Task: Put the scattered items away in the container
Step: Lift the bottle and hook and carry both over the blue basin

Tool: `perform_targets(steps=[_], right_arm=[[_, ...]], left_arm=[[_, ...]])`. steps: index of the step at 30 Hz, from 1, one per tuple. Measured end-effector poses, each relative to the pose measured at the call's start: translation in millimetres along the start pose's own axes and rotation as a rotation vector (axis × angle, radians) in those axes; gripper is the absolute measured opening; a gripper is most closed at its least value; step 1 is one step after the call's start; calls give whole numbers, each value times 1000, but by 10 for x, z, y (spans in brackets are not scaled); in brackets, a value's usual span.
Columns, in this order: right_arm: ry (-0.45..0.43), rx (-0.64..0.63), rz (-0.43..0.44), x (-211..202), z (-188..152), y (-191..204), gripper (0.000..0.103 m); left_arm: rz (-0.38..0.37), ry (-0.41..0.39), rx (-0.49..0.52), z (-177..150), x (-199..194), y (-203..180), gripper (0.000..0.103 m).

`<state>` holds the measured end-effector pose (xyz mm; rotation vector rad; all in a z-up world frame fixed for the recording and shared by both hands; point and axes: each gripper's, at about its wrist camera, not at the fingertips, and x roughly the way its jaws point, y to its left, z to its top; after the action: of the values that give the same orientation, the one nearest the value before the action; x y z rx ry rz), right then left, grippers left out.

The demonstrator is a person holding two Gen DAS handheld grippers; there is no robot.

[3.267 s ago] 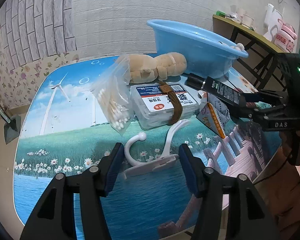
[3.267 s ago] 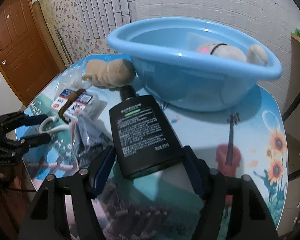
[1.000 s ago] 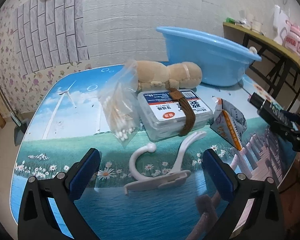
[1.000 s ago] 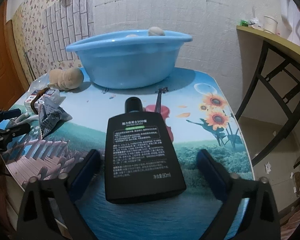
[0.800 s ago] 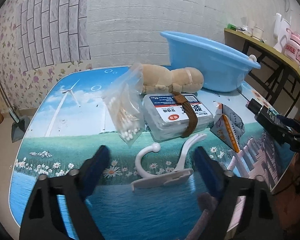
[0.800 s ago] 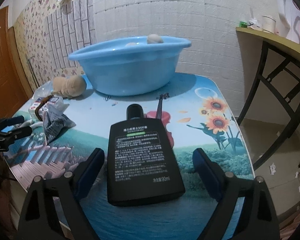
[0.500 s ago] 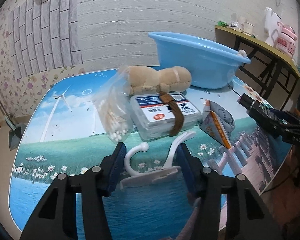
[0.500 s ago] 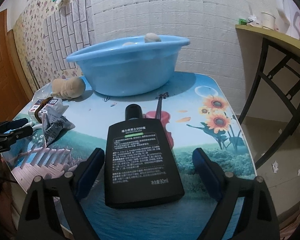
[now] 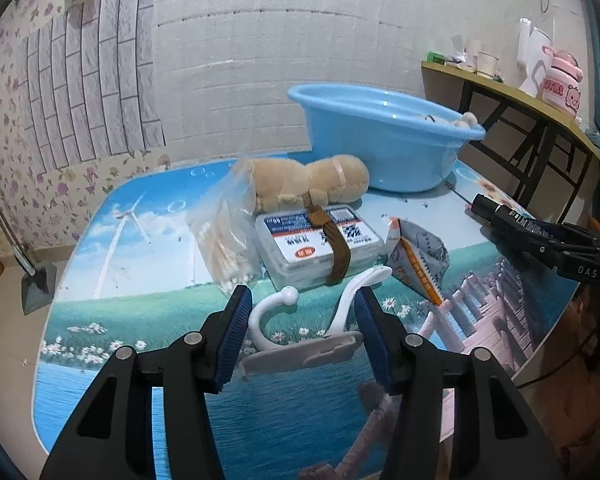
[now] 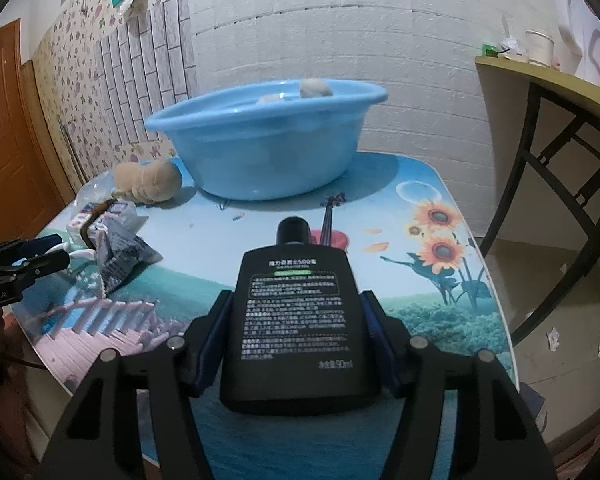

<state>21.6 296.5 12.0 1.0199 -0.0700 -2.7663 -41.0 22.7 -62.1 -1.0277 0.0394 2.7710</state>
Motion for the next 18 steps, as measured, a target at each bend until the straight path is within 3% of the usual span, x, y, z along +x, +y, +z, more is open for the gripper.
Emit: perform_targets(steps=[10,18], right_arm=[[-106,-28,37,-341,215,153,61],[-218,9,65,-655,471,136,61]], left_arm=[[27,-34,-32,187,-188,86,53],[-19,-56,-92,535,-274,136,53]])
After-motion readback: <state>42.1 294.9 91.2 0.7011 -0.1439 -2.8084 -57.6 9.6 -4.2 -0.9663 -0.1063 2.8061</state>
